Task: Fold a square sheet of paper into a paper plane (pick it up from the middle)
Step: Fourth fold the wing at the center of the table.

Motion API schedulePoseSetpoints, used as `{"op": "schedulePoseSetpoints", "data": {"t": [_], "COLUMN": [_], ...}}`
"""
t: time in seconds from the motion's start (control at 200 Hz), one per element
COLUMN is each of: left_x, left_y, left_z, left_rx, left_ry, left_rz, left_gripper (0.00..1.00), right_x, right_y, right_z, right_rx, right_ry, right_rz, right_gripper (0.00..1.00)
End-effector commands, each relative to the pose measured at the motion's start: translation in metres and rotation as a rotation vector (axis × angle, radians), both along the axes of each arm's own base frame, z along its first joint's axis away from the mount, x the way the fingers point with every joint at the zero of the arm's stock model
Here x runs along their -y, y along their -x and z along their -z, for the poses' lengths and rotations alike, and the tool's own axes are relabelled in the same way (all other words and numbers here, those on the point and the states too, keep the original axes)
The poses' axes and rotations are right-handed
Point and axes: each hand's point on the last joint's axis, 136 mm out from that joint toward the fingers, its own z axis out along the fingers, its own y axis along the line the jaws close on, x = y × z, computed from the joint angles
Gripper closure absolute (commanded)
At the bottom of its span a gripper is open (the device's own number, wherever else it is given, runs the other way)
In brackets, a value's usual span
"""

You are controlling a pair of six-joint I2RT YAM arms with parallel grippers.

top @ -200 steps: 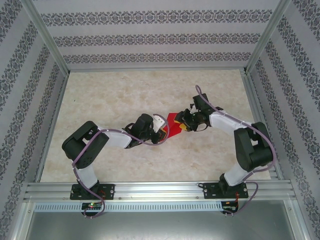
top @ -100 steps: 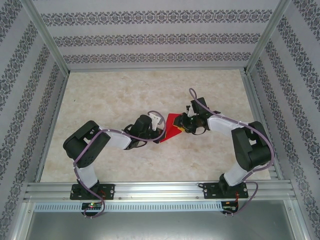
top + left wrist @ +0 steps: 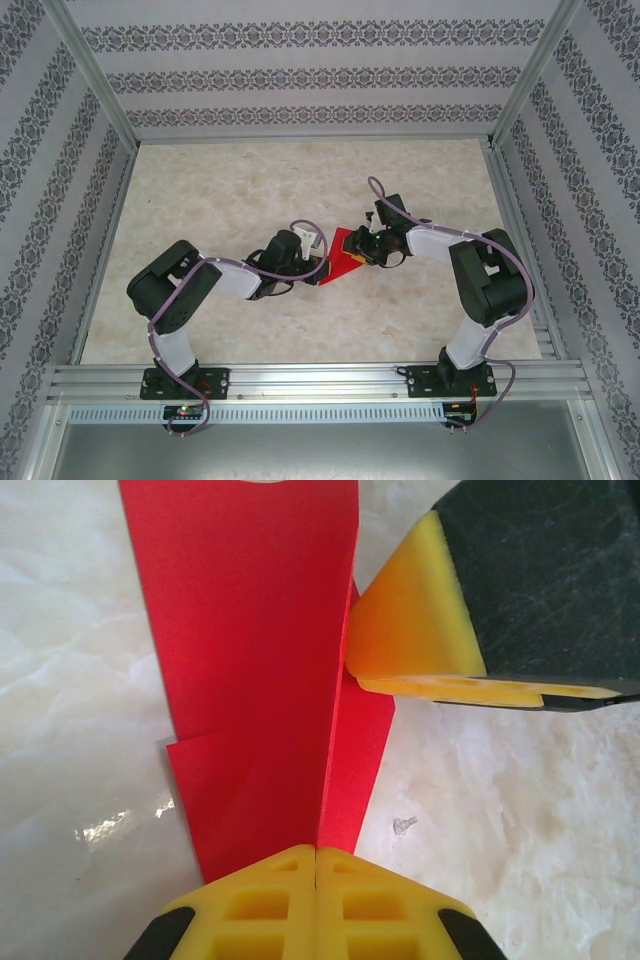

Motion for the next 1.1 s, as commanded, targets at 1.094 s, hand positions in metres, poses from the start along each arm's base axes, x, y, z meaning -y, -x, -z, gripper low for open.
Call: {"op": "schedulePoseSetpoints", "data": {"t": [1.094], "left_x": [0.023], "left_y": [-0.012], "left_z": [0.004], "left_rx": [-0.066], "left_ry": [0.059], "left_rz": [0.078], "left_gripper": [0.80], "right_x": [-0.012], "right_y": [-0.002], "right_z": [-0.005], "right_rx": [0.038], "right_ry": [-0.041], "right_rz": [-0.058], "right_gripper": [0.58]}}
